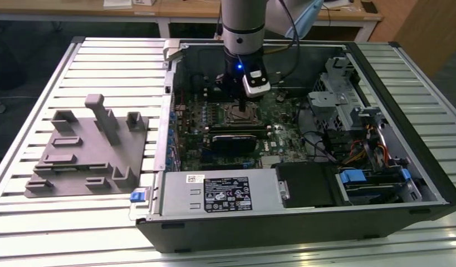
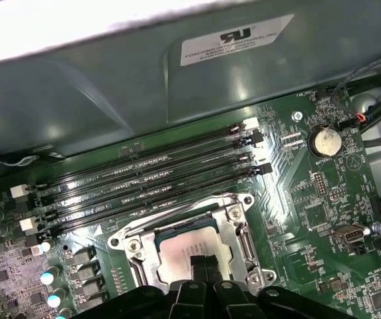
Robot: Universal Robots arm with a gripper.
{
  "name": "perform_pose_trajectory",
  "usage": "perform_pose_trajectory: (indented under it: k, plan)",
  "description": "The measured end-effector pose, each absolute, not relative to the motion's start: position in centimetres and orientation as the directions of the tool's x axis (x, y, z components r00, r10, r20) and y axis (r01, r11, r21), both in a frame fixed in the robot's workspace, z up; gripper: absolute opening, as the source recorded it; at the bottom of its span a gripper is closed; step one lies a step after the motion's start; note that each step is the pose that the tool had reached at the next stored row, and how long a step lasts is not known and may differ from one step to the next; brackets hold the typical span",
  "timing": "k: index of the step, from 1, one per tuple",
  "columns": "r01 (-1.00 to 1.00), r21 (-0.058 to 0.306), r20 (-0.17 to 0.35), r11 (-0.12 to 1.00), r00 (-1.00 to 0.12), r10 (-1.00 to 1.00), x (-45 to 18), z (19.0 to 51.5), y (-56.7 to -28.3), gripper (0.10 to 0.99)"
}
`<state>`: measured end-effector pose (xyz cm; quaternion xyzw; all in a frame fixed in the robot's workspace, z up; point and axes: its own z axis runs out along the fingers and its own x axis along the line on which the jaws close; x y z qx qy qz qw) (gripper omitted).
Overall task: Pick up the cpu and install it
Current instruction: 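Install the second cpu locking lever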
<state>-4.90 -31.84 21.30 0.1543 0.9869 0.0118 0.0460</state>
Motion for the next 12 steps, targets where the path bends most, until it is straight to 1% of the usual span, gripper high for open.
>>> perform_pose_trajectory:
  k: [12]
  plan:
    - [0.303, 0.037, -0.087, 0.952, -0.948, 0.306, -4.93, 21.3, -32.18, 0.106]
